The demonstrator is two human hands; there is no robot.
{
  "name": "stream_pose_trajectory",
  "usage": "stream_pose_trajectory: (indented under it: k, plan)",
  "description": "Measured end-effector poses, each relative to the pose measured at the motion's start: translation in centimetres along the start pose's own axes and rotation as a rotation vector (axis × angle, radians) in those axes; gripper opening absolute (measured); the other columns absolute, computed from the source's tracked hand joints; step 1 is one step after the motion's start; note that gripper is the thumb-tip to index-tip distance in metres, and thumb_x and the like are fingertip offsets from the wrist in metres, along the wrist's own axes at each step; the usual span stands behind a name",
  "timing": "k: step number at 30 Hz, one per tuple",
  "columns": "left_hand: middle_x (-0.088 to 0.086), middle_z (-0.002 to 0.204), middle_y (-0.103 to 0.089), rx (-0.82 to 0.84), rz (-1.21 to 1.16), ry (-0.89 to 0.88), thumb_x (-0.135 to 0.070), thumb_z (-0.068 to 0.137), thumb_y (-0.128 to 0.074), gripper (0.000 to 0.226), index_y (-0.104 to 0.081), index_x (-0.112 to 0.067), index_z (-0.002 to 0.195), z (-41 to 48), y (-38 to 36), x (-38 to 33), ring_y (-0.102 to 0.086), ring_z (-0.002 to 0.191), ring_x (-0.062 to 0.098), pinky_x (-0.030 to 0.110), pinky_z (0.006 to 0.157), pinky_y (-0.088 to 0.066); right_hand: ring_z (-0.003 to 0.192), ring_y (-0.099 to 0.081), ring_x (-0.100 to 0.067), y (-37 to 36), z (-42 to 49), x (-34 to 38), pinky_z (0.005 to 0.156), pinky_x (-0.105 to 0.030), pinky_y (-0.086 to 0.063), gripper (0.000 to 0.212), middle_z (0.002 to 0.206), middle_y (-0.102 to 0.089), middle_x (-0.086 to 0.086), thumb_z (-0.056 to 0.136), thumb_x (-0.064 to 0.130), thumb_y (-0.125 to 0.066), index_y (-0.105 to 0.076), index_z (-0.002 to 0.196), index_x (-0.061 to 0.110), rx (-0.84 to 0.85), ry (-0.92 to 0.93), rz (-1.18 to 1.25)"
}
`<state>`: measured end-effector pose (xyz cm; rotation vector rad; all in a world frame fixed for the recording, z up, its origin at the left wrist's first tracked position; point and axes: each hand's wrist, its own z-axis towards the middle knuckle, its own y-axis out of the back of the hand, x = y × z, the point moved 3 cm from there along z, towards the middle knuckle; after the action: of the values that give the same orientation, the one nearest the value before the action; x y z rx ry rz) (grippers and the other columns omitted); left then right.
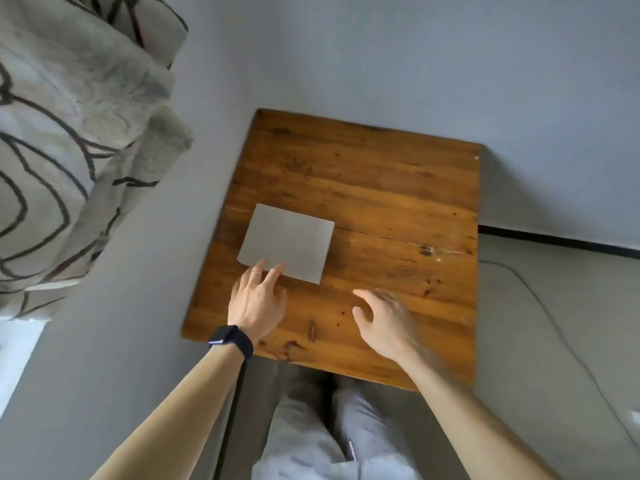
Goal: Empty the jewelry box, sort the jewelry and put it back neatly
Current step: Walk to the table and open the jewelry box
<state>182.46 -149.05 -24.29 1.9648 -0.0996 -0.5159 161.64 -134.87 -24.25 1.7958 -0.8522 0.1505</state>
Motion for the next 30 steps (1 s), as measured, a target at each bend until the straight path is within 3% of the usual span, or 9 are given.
stream_pose_trajectory:
  k: [3,8,13,16,19,26,30]
  plan:
    - [0.005,0.162,-0.026,-0.057,-0.025,-0.016,-0.041,0.098,-0.052,0.054,-0.034,-0.04,0.149,2.9,-1.2,1.7,-0.027,0.147,0.033,0.051,0.116,-0.031,0.138,-0.043,-0.015,-2.4,2.6,-0.1,0.11,-0.032,-0.038,0.044,0.15,-0.049,0.009,0.1,0.045,-0.047,-0.048,0.143,0.032,-0.031,-0.001,0.047]
    - [-0.003,0.166,-0.007,-0.224,-0.092,-0.025,-0.057,0.098,-0.043,0.057,-0.029,-0.043,0.151,8.4,-4.6,5.7,-0.008,0.152,0.028,0.047,0.117,-0.019,0.15,-0.022,-0.02,-7.5,8.7,-0.4,0.108,-0.045,-0.042,0.06,0.166,-0.009,0.01,0.095,0.064,-0.043,-0.028,0.15,0.046,-0.138,0.064,0.14]
    - [-0.002,0.162,-0.021,-0.404,-0.249,-0.023,-0.056,0.097,-0.042,0.049,-0.044,-0.042,0.144,11.6,-8.1,8.1,-0.028,0.144,0.026,0.043,0.114,-0.031,0.15,-0.022,-0.02,-12.8,11.7,-0.3,0.101,-0.034,-0.04,0.08,0.166,0.01,0.012,0.085,0.066,-0.059,-0.019,0.153,0.048,-0.31,0.236,0.309]
    - [0.001,0.158,-0.031,-0.529,-0.285,-0.048,-0.053,0.096,-0.046,0.047,-0.052,-0.038,0.14,12.0,-9.2,8.5,-0.034,0.139,0.025,0.033,0.11,-0.027,0.149,-0.026,-0.023,-15.2,12.0,0.0,0.104,-0.035,-0.042,0.084,0.167,0.004,0.003,0.084,0.06,-0.065,-0.022,0.154,0.043,-0.405,0.317,0.348]
    - [0.0,0.157,-0.035,-0.581,-0.322,-0.089,-0.053,0.094,-0.051,0.045,-0.058,-0.036,0.136,11.7,-9.8,8.7,-0.035,0.139,0.022,0.031,0.109,-0.028,0.147,-0.024,-0.029,-16.9,11.9,0.3,0.109,-0.039,-0.039,0.092,0.165,-0.007,-0.011,0.082,0.057,-0.07,-0.02,0.156,0.031,-0.523,0.309,0.209]
    - [0.004,0.158,-0.029,-0.487,-0.329,-0.264,-0.052,0.094,-0.055,0.048,-0.054,-0.036,0.14,5.8,-12.8,7.2,-0.033,0.137,0.025,0.03,0.108,-0.028,0.131,-0.042,-0.037,-17.7,8.4,-1.3,0.095,-0.043,-0.053,0.093,0.154,-0.023,-0.02,0.079,0.061,-0.07,-0.023,0.15,0.024,-0.689,0.078,0.117]
    - [0.004,0.164,-0.015,-0.402,-0.245,-0.3,-0.056,0.097,-0.046,0.057,-0.038,-0.038,0.15,3.2,-14.1,6.5,-0.025,0.14,0.031,0.042,0.113,-0.029,0.121,-0.05,-0.036,-18.2,5.6,-2.2,0.082,-0.042,-0.057,0.087,0.147,-0.031,-0.018,0.077,0.06,-0.072,-0.029,0.144,0.026,-0.753,0.03,0.114]
